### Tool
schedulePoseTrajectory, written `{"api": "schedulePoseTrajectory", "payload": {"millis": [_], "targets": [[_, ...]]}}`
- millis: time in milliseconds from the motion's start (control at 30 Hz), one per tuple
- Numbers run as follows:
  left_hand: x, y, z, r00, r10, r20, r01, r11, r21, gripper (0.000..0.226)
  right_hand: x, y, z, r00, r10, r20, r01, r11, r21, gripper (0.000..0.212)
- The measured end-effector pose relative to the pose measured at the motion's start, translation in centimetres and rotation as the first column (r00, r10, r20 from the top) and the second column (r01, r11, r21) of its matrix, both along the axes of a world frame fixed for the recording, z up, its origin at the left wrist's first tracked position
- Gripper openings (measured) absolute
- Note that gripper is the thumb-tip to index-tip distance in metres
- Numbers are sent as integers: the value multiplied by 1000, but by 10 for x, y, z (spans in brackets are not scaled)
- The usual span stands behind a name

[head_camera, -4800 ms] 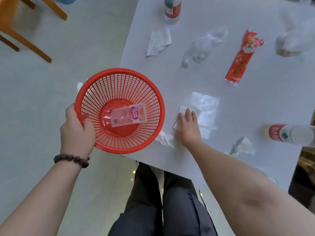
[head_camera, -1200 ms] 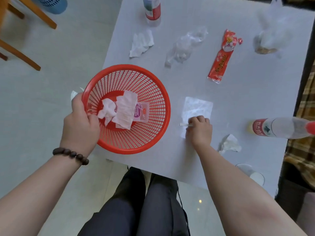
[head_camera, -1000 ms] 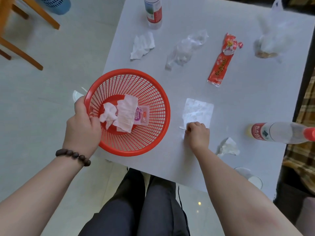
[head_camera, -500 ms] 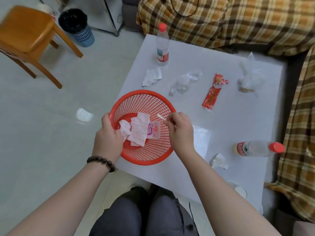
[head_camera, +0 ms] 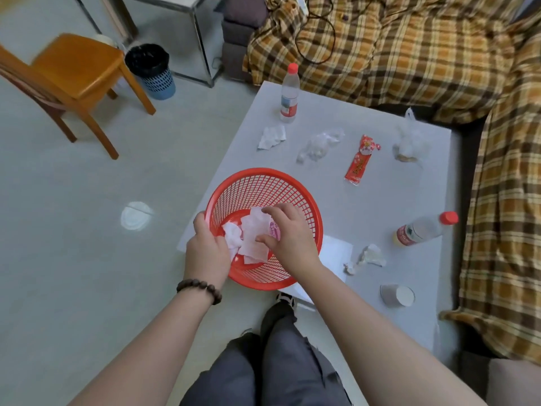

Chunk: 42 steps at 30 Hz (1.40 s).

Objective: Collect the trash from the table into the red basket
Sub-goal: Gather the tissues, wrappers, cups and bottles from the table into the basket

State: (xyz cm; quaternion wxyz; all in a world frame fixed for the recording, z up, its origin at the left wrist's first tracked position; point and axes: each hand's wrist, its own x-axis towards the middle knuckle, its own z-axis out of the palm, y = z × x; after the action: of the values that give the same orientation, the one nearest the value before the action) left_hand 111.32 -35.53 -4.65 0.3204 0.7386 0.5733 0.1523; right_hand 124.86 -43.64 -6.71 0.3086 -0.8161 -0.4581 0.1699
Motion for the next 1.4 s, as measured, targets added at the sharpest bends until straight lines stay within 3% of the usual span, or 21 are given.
{"api": "schedulePoseTrajectory", "payload": {"millis": [233, 500, 633, 800, 1067, 1167, 1267, 1400], "targets": [[-17, -31, -9, 1000, 5, -15, -6, 997, -82, 38, -4, -86, -2, 984, -163, -77, 161, 987, -26, 54], [14, -62, -18, 995, -54, -83, 45, 993, -109, 35, 60, -229, -57, 889, -458, 17, 437, 835, -335, 51], [40, -79, -31, 994, -52, -93, 46, 996, -75, 35, 93, -271, -92, 897, -439, 51, 406, 775, -485, 61], [74, -109, -48, 995, 3, -104, -7, 999, -34, 36, 125, -290, -136, 927, -375, 4, 320, 785, -530, 70], [98, -155, -67, 990, 105, -95, -102, 994, 32, 35, 152, -296, -191, 952, -288, -107, 184, 814, -551, 41], [100, -162, -65, 985, 141, -100, -140, 990, 17, 36, 159, -295, -181, 935, -323, -146, 223, 857, -465, 40], [103, -162, -60, 980, 161, -116, -162, 987, 2, 38, 170, -281, -142, 902, -384, -199, 344, 916, -208, 40], [115, -162, -54, 980, 146, -139, -149, 989, -16, 39, 175, -251, -73, 893, -359, -272, 402, 907, 123, 37]]}}
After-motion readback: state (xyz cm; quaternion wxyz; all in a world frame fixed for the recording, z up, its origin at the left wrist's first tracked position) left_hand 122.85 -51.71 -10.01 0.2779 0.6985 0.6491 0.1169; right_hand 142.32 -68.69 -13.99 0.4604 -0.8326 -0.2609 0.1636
